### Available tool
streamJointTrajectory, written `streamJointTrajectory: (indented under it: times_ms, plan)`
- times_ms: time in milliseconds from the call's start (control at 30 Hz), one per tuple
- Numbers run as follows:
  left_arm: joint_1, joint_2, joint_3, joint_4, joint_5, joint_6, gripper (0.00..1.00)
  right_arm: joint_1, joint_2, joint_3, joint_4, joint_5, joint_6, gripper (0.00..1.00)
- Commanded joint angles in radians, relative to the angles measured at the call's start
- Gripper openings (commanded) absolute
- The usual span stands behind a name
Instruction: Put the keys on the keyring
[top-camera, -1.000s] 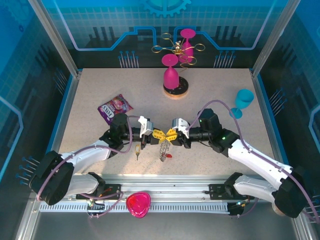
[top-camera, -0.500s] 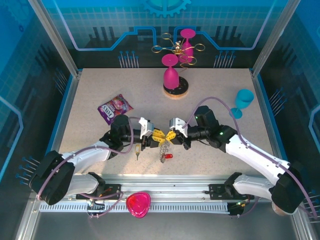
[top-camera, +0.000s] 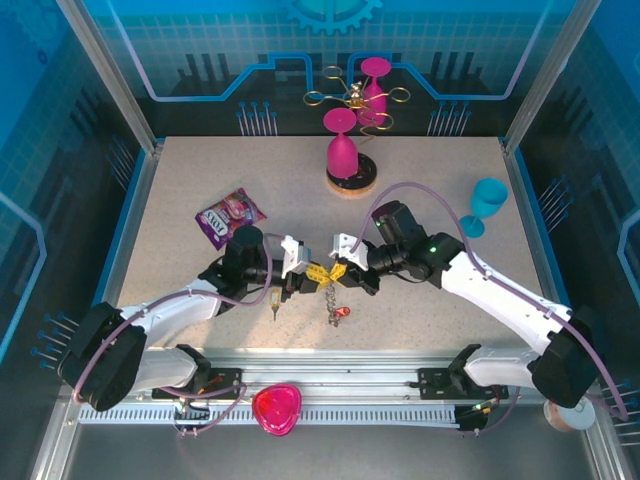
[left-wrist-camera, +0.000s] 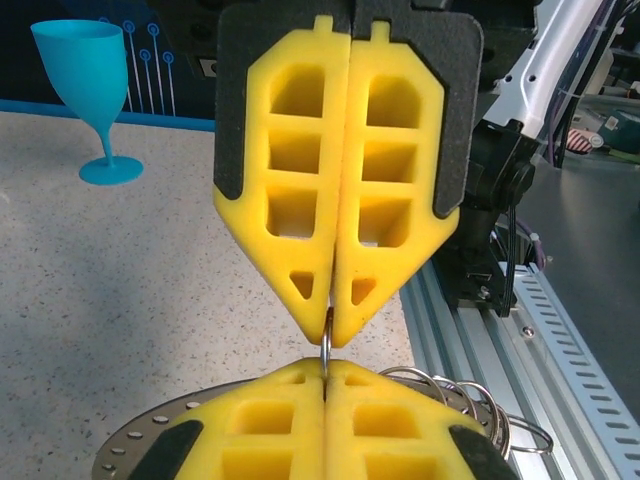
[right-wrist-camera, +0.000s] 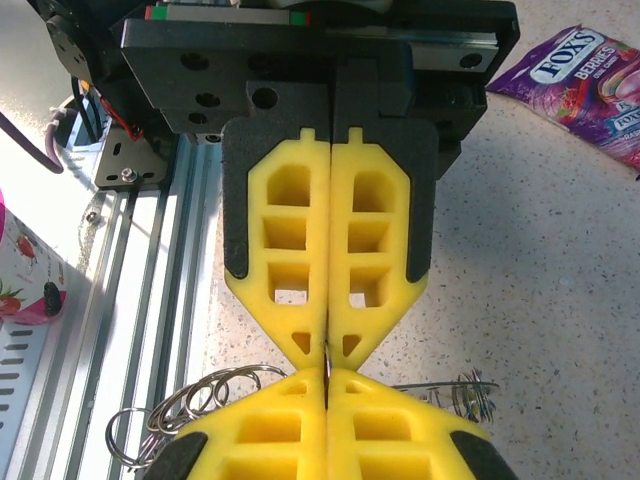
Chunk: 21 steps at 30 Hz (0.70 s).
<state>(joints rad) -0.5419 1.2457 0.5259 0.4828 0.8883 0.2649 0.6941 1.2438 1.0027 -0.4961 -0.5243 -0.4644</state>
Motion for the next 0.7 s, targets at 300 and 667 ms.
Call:
streamJointTrajectory:
  times_ms: [300,667]
  plan:
    - [-0.010,-0.040,-0.026,0.150,0.030,-0.003,0.00,-0.070,-0.164,-0.215,0.287,-0.084,0.101,0.26]
    - [-0.012,-0.031,-0.022,0.173,0.049,-0.022,0.00,-0.060,-0.135,-0.233,0.360,-0.118,0.134,0.23]
